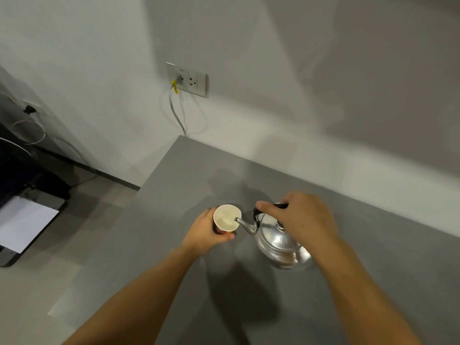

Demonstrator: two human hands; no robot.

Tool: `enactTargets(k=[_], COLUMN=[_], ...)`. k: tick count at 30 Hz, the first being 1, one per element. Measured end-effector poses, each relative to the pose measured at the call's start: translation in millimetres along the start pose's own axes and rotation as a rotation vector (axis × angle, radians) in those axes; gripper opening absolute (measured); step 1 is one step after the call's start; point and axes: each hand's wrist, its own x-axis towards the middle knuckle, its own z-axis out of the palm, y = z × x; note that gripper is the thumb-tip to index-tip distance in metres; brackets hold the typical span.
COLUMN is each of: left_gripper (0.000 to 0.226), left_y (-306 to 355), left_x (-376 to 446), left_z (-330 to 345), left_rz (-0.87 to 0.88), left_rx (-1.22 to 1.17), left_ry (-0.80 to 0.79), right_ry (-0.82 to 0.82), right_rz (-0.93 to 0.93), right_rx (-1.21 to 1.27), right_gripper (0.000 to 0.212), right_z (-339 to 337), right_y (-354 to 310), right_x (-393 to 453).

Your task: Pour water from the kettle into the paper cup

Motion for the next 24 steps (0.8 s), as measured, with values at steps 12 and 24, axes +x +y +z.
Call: enactTargets(k=[12,24], left_gripper=[0.073,0.071], left_y=[1,1], left_x=[1,0], left_z=[2,4], left_rz=[0.011,0.028], left_rx=[0.035,0.030], left_ry=[0.018,0.022], right_ry=[0.008,0.029], right_rz=[-0.024,-0.060], right_rx=[-0.137,-0.208], right_gripper=[0.063,0.063], right_z=[-1,0], right_y=[-23,-36], right_x=[9,9])
